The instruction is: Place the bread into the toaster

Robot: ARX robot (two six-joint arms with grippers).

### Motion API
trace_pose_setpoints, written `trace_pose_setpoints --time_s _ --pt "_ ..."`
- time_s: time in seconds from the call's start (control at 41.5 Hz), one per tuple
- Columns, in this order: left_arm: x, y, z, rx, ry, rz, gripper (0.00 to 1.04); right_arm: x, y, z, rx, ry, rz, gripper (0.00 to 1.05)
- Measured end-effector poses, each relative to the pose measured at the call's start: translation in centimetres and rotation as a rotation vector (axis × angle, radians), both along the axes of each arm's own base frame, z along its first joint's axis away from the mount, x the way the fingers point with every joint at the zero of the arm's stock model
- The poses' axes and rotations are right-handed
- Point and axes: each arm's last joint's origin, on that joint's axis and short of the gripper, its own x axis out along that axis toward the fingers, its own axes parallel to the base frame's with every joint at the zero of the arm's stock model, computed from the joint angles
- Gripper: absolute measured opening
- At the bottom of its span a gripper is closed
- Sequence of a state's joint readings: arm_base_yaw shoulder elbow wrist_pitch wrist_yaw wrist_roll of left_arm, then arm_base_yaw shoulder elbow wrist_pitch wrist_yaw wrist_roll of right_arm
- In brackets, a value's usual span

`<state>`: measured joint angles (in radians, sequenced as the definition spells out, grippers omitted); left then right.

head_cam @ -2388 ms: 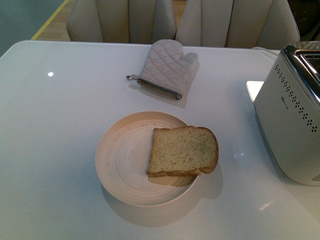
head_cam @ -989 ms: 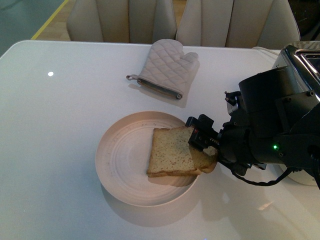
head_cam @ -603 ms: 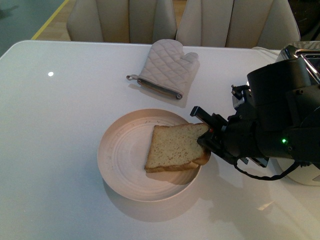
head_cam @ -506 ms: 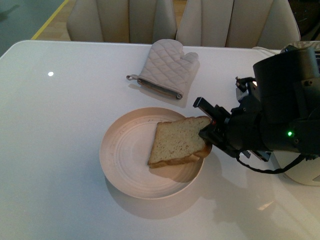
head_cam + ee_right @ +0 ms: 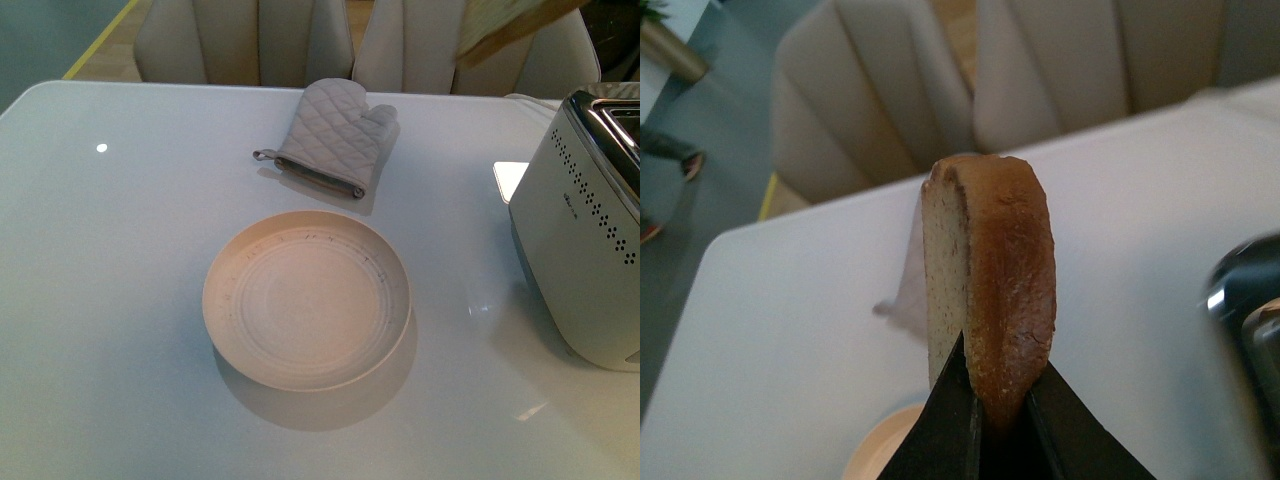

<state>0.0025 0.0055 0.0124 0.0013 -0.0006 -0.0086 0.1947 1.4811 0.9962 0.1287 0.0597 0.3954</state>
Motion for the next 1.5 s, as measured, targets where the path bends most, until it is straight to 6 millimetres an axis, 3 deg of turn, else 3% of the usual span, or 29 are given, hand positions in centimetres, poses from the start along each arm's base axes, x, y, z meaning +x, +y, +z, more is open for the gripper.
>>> trace_pose_setpoints --time_s 0.121,0.193,0.386,0.627,1.061,1.495 --pt "0.0 0.0 0.0 0.0 0.0 0.0 0.98 -2.0 -2.5 4.5 -0.188 -0.072 -0.062 0.03" --pt "0.0 0.0 0.0 0.0 0.0 0.0 0.98 -2.9 -3.4 5.0 -0.3 -0.062 -0.065 0.03" --pt "0.0 0.0 0.0 0.0 0.0 0.0 0.98 -3.7 -4.8 2.3 -0.474 0.093 -0.038 0.03" --pt "0.0 0.0 0.0 0.0 0.0 0.0 0.98 -3.6 -5.0 1.5 -0.545 0.14 -0.039 0.03" --pt "0.0 0.0 0.0 0.0 0.0 0.0 0.98 -3.5 -5.4 -2.0 -0.571 0.259 -0.034 0.03" --pt "0.0 0.0 0.0 0.0 0.0 0.0 0.98 -2.6 -5.9 -3.9 -0.582 0.359 -0.019 0.03"
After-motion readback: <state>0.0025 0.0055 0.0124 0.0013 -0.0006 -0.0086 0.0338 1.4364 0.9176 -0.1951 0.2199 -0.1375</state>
